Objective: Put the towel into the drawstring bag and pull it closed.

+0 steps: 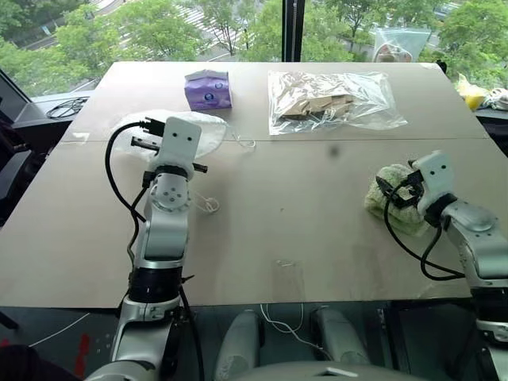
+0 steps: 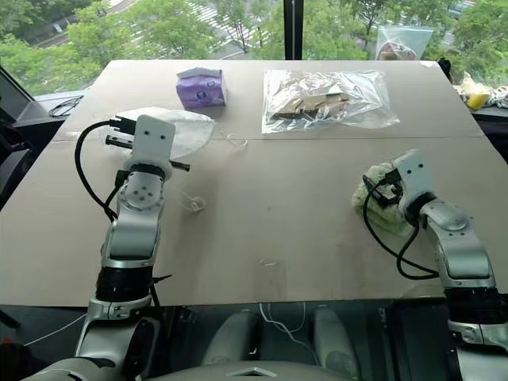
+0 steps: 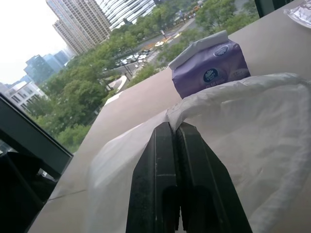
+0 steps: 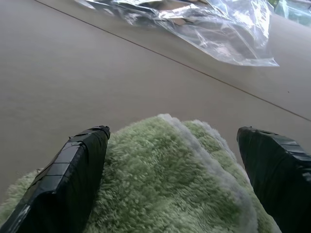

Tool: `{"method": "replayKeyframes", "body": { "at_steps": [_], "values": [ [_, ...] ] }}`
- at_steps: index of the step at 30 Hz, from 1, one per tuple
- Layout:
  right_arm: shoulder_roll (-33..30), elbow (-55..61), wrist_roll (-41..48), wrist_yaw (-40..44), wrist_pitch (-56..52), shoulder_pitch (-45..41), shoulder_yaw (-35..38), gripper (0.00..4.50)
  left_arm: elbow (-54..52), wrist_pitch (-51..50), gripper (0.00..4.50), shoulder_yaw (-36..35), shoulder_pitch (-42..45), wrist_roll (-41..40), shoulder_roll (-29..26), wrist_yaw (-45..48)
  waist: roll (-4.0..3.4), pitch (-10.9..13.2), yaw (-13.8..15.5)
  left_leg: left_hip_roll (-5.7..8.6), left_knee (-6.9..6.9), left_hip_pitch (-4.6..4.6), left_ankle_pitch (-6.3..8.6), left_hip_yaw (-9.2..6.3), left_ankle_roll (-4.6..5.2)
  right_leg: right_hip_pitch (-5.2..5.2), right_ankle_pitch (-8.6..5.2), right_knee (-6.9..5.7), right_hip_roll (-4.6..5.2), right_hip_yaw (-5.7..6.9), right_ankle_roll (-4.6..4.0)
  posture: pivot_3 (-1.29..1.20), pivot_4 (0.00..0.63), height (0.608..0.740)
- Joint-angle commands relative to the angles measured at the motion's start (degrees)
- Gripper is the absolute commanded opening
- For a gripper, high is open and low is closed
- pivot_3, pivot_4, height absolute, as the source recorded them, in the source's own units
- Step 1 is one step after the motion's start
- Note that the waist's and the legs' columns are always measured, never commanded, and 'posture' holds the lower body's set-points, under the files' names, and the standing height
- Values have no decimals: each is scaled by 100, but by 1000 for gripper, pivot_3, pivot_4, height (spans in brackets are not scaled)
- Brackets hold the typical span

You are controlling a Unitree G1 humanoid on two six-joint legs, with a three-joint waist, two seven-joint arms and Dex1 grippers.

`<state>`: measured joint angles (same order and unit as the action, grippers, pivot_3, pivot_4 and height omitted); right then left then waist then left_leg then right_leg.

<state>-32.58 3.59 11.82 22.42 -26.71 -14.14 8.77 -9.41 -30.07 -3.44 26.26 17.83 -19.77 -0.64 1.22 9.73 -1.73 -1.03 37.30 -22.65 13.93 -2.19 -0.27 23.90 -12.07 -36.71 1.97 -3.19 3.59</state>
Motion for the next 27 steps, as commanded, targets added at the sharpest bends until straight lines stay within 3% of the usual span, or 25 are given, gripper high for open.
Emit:
{"method": "replayKeyframes", "body": {
  "at_steps": [1, 8, 13, 23, 26, 27],
  "values": [
    [-48, 481, 77, -151, -549, 209, 264, 4500, -82, 14, 31, -82, 125, 0, -68, 28, 0, 0, 2, 0, 0, 0, 0, -1, 0, 0, 0, -1, 0, 0, 0, 0, 150, 740],
    [160, 1192, 320, -532, -1895, 579, 557, 4500, 8, 32, 31, -84, 158, -3, -89, 100, 1, 0, 10, 0, 4, 0, 0, -3, 0, -3, -6, -2, 0, 2, 11, 0, 150, 740],
    [187, 1135, 146, -815, -2198, 825, 637, 4500, 30, 31, 31, -45, 188, 1, -58, 127, 4, -1, 69, 1, 4, 0, 0, -4, 0, -3, -7, -1, 0, 3, 11, 0, 150, 740],
    [889, 1177, 692, -1145, -3834, 867, 956, 4500, 91, 68, 31, -50, 206, 27, -69, 133, 49, -29, 124, 1, 8, 1, 0, -25, 0, -15, -9, 0, 0, 22, 10, 0, 150, 740],
    [1158, 1133, 941, -1078, -4093, 859, 1069, 3703, 80, 51, 0, -60, 217, 15, -60, 136, 83, -50, 119, 1, 5, 1, 0, -45, 0, -20, -8, 1, 0, 41, 5, 0, 150, 740],
    [1248, 1136, 1026, -1068, -4164, 845, 1121, 3226, 74, 42, 0, -70, 220, 6, -58, 140, 96, -58, 118, 1, 4, 1, 0, -51, 0, -22, -7, 2, 0, 49, 2, 0, 150, 740]
  ]
}}
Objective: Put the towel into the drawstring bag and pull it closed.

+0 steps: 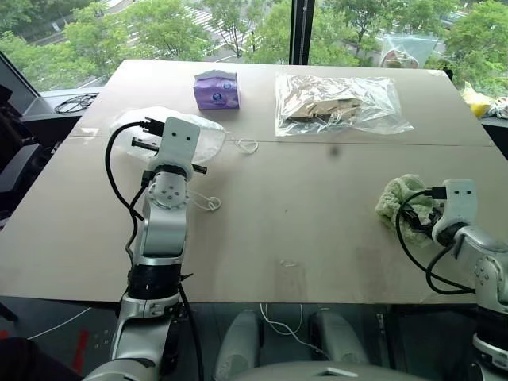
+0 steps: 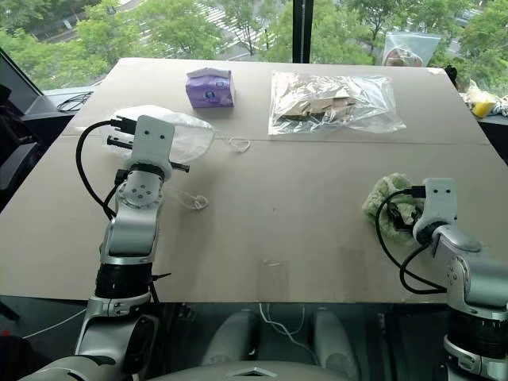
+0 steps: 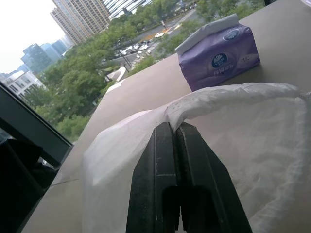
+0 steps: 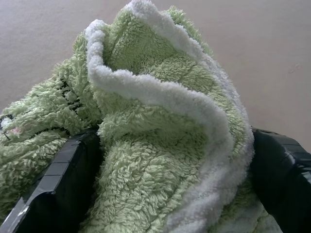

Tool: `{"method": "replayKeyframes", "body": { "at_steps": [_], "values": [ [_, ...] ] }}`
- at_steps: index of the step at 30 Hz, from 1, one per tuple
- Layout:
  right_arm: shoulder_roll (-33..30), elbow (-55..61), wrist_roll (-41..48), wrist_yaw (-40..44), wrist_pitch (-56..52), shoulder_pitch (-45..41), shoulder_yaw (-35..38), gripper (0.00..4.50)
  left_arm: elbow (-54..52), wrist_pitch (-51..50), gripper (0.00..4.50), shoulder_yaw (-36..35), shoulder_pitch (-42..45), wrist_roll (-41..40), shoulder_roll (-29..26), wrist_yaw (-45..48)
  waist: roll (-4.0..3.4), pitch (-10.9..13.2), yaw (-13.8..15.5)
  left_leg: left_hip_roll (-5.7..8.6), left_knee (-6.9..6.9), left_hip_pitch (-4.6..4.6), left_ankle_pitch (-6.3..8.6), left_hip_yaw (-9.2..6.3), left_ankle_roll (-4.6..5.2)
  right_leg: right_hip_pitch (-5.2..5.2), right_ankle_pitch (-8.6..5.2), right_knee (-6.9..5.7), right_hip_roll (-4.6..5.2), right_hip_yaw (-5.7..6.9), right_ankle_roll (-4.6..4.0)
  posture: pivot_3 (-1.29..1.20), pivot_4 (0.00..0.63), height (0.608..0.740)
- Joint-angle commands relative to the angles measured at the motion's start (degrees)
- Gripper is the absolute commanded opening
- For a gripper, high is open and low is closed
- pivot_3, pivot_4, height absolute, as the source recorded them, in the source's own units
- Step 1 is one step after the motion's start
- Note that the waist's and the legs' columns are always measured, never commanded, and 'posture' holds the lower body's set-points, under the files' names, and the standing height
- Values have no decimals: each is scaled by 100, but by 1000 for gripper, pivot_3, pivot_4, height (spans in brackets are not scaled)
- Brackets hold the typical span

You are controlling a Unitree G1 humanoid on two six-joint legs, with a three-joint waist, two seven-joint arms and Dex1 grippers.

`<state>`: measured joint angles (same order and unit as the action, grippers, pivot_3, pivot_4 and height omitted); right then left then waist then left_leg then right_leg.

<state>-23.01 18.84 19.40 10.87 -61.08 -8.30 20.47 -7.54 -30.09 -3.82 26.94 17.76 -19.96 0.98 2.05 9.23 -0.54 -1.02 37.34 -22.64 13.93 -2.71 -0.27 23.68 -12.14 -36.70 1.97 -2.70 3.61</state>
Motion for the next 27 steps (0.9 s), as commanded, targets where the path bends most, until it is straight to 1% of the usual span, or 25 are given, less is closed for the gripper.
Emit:
{"method": "replayKeyframes", "body": {
  "at_steps": [1, 5, 7, 8, 10, 13, 16, 18, 21, 26, 27],
  "values": [
    [368, -394, 335, 99, -783, 243, -8, 2765, -110, 38, 0, -40, 162, 6, -41, -17, 24, -15, -3, -1, 0, 0, 0, -6, 0, -3, 0, 0, -1, 6, -1, 0, 150, 740],
    [705, -398, 558, 79, -911, 106, 157, 990, -43, -1, 0, -149, 257, -164, -8, 53, 48, -30, -26, -7, 1, 7, 0, -17, 0, -10, -5, 0, -5, 17, 1, 0, 150, 740],
    [857, -365, 673, 91, -982, 27, 262, 302, -17, -34, 0, -231, 284, -428, 96, 175, 48, -30, -44, -10, 1, 13, -1, -16, -1, -12, -15, -2, -7, 17, -10, 0, 150, 740],
    [998, -346, 784, 76, -1047, -48, 395, 47, -15, -135, 0, -326, 288, -609, 220, 193, 48, -30, -50, -12, 1, 16, -1, -15, -1, -14, -15, -4, -9, 16, -11, 0, 150, 740],
    [1398, -311, 1135, 28, -1219, -315, 829, 4, -8, -383, 0, -573, 292, -969, 489, 200, 47, -30, -88, -22, -1, 21, -1, -15, -1, -15, -12, -5, -20, 16, -13, 0, 150, 740],
    [1876, -189, 1570, -57, -1468, -702, 1352, 4, -34, -501, 0, -783, 348, -1388, 668, 351, 41, -26, -210, -36, -6, 24, -1, -18, -1, -12, -3, -9, -38, 16, -13, 0, 150, 740],
    [2262, -145, 2129, -102, -1657, -1119, 1808, 4, -68, -496, 0, -855, 450, -1927, 663, 801, 16, -9, -299, -56, -15, 35, -1, -16, -1, -9, 5, -12, -64, 10, -34, 0, 150, 740],
    [2485, -73, 2572, -91, -1787, -1368, 1990, 4, -80, -553, 0, -854, 493, -2282, 599, 1170, -25, 16, -311, -68, -15, 38, -1, -15, 0, -7, 13, -12, -82, 7, -48, 0, 150, 740],
    [2664, 53, 3038, -122, -2027, -1566, 1936, 4, -100, -624, 0, -762, 504, -2606, 396, 1648, -94, 57, -294, -75, -14, 35, -2, -16, 2, -1, 19, -14, -94, 7, -56, 0, 150, 740],
    [2738, 271, 3755, -39, -2423, -1725, 1458, 4, -216, -707, 0, -676, 497, -3012, 132, 2105, -103, 62, -273, -73, -13, -9, -2, -15, 1, 34, 21, -11, -92, 6, -60, 0, 150, 740],
    [2733, 294, 3882, -7, -2524, -1755, 1325, 4, -243, -725, 0, -658, 503, -3087, 92, 2187, -103, 62, -271, -72, -13, -22, -2, -13, 1, 44, 31, -10, -90, 5, -75, 0, 150, 740]
  ]
}}
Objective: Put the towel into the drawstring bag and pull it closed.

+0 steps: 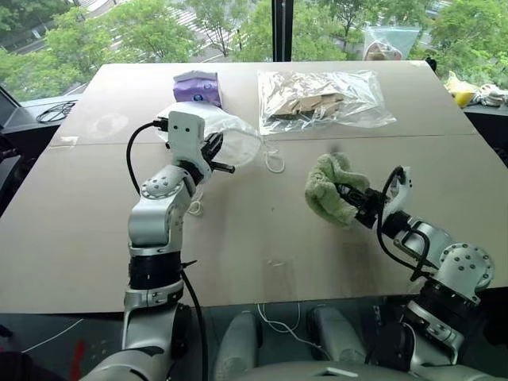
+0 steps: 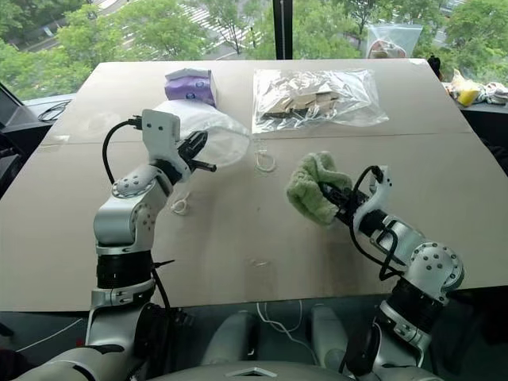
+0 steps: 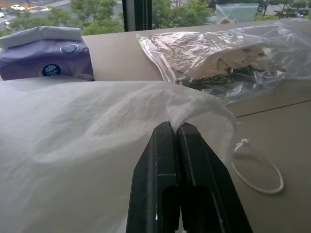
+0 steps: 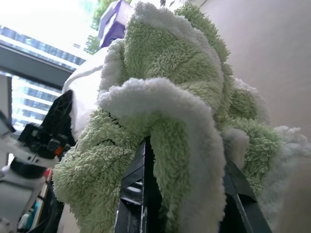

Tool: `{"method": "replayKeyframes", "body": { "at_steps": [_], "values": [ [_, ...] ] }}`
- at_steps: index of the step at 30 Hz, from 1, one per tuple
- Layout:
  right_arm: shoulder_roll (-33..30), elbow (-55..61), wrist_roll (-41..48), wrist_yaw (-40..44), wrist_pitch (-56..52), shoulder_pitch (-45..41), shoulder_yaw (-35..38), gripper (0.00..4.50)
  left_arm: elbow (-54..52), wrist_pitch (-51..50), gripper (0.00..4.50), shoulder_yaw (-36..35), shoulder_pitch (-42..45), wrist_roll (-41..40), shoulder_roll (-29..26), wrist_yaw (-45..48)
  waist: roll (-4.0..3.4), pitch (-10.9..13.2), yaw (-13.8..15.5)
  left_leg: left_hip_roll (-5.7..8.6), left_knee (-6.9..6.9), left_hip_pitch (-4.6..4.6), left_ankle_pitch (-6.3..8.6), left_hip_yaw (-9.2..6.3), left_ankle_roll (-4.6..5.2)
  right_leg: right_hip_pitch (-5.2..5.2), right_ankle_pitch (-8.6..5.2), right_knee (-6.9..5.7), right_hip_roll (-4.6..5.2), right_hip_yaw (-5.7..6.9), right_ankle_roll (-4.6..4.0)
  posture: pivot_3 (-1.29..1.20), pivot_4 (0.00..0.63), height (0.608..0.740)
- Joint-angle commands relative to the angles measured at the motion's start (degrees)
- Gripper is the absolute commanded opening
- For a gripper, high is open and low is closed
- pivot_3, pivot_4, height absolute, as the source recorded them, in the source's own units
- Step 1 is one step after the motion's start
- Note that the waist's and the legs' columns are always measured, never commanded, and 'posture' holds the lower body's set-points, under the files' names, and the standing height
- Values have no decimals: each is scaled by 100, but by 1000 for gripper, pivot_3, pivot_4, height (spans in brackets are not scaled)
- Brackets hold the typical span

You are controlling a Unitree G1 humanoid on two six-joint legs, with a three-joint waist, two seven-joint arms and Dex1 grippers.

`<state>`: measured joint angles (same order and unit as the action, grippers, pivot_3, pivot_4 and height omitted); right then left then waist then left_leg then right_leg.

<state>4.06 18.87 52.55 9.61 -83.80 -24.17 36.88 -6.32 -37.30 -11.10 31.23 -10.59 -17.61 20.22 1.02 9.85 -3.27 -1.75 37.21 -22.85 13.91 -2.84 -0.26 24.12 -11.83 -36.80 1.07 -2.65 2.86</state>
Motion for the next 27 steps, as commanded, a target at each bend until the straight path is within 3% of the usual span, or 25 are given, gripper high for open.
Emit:
{"method": "replayKeyframes", "body": {
  "at_steps": [1, 11, 17, 27],
  "values": [
    [-3, 315, 653, 156, -333, -172, -466, 4, -410, -41, 0, 82, 72, -346, -173, 355, 0, 0, 2, 1, 0, -4, 0, 1, 0, 3, 1, 1, 2, 0, -1, 0, 150, 740],
    [-74, 71, 856, 205, -372, -148, -1622, 4, -1130, -484, 0, 182, -25, -1354, -401, 1081, -3, 3, -1, 1, 0, -6, 0, 2, 0, 8, -12, 3, 1, -1, 21, 0, 150, 740],
    [167, -413, 1124, -229, 113, -667, -1252, 4, -1367, -667, 0, 239, -119, -1861, -678, 1489, -9, 7, -17, -1, 0, -4, 0, 2, 0, 9, -13, 1, -3, -1, 21, 0, 150, 740],
    [685, -1011, 1245, -2199, 1308, -1218, -716, 4, -1436, -711, 0, 540, -15, -2076, -538, 1324, -11, 10, 0, -1, -2, -10, 0, 4, 0, 10, -12, 6, -1, -2, 20, 0, 150, 740]
  ]
}}
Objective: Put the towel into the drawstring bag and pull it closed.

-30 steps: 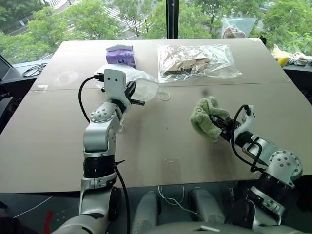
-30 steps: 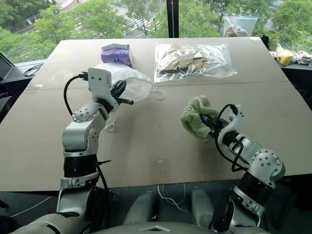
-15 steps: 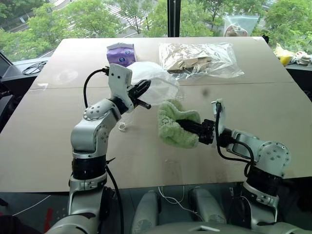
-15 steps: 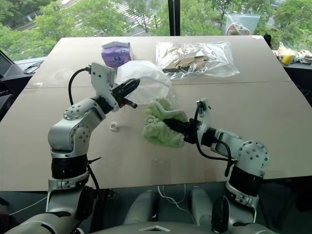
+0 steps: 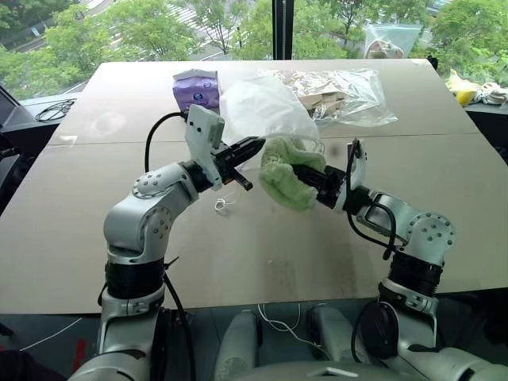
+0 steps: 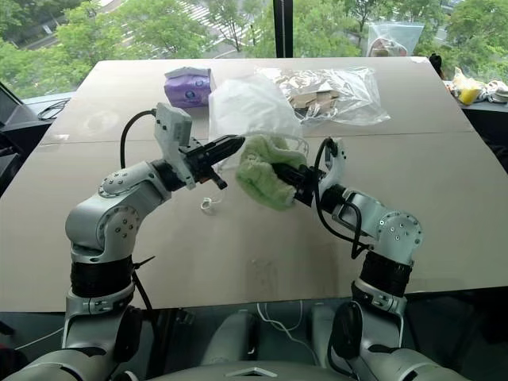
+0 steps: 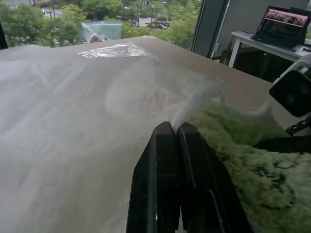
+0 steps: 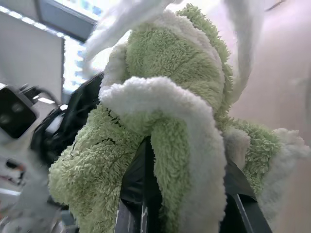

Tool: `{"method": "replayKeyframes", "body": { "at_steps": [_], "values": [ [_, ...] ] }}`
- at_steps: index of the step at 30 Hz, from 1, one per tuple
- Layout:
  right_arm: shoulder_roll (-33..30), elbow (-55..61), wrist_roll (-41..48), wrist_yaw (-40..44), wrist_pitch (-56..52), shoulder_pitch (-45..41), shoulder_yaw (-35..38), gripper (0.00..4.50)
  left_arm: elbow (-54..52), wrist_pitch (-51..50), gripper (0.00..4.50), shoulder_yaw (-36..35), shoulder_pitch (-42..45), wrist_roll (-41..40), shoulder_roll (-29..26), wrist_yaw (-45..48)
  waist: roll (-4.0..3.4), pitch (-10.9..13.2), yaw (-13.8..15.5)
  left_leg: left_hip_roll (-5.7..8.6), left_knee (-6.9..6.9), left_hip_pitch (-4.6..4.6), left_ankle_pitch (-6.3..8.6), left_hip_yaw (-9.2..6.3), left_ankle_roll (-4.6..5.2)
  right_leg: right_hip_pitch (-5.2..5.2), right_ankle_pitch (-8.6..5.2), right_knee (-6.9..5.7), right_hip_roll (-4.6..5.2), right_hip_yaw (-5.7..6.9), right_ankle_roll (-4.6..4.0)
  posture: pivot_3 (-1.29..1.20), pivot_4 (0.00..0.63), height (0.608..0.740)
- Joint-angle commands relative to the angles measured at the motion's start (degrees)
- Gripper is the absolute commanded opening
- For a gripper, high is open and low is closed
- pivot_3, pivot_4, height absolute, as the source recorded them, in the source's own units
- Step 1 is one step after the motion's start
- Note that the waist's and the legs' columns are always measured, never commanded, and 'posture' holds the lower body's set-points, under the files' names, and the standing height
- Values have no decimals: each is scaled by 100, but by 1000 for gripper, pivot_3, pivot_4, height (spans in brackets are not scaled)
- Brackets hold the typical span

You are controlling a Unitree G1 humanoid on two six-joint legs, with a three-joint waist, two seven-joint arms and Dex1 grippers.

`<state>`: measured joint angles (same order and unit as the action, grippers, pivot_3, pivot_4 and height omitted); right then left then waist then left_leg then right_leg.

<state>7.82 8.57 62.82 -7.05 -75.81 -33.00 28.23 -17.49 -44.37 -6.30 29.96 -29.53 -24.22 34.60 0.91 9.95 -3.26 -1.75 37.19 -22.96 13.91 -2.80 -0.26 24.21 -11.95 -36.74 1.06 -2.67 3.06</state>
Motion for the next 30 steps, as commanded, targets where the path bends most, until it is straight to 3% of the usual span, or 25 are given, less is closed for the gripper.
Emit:
{"method": "replayKeyframes", "body": {
  "at_steps": [1, 8, 12, 14, 16, 20, 23, 25, 26, 28, 30],
  "values": [
    [436, 12, 323, -730, 704, -403, 143, 4, -380, -26, 0, 120, 85, -211, 193, -152, -2, 2, 0, 0, 0, 0, 0, 1, 0, 0, 0, 0, 0, -1, 0, 0, 150, 740],
    [305, 228, -263, -569, 1763, -239, -973, 4, -505, -143, 0, 321, 97, -321, 527, -487, -5, 10, -70, -2, -6, 3, 0, 5, 0, 5, -1, -1, -5, -8, 1, 0, 150, 740],
    [37, 524, -162, -32, 1569, -47, -1673, 4, -509, -170, 0, 388, 122, -381, 606, -550, -6, 11, -64, -5, -6, 3, 0, 4, 0, 5, -1, -1, -7, -5, 0, 0, 150, 740],
    [119, 513, -399, 38, 2165, -122, -1601, 4, -491, -163, 0, 408, 140, -380, 632, -573, -6, 11, -58, -5, -6, 3, 0, 5, 0, 5, -1, 0, -7, -6, 0, 0, 150, 740],
    [396, 195, -475, -414, 2922, -362, -1136, 4, -465, -158, 0, 415, 153, -389, 653, -591, -5, 12, -10, -4, -5, 0, 0, 5, 0, 5, -1, 1, -5, -5, 1, 0, 150, 740],
    [121, 435, -658, 222, 2898, -134, -1856, 4, -467, -156, 0, 456, 162, -424, 696, -663, -5, 19, 18, -1, 1, -1, 0, 9, 0, 5, 0, 3, -4, -11, 2, 0, 150, 740],
    [685, -45, -344, -537, 3576, -314, -1225, 4, -447, -155, 0, 475, 191, -439, 742, -698, -5, 18, 7, -4, -8, 4, 0, 11, 0, 7, 0, 1, -6, -14, 0, 0, 150, 740],
    [162, 227, -552, 186, 3185, -165, -2042, 4, -421, -167, 0, 474, 213, -463, 794, -748, -8, 24, 31, -4, -8, 1, 0, 9, 0, 8, 0, 1, -6, -10, -1, 0, 150, 740],
    [264, 185, -575, 111, 3360, -174, -2000, 4, -413, -172, 0, 490, 225, -480, 838, -780, -10, 27, -4, -4, -7, -4, 0, 13, 0, 14, 0, 1, -6, -16, 0, 0, 150, 740],
    [765, -305, -139, -810, 3945, -383, -1270, 4, -393, -190, 0, 494, 241, -524, 935, -844, -9, 27, -14, -5, -9, -5, 0, 33, 0, 26, 1, -5, -6, -36, 0, 0, 150, 740],
    [-12, -61, -592, 75, 3522, -274, -2144, 4, -393, -227, 0, 480, 259, -570, 1050, -938, -9, 29, 24, -4, -8, -7, 0, 30, 0, 25, 3, -4, -5, -32, -4, 0, 150, 740]
  ]
}}
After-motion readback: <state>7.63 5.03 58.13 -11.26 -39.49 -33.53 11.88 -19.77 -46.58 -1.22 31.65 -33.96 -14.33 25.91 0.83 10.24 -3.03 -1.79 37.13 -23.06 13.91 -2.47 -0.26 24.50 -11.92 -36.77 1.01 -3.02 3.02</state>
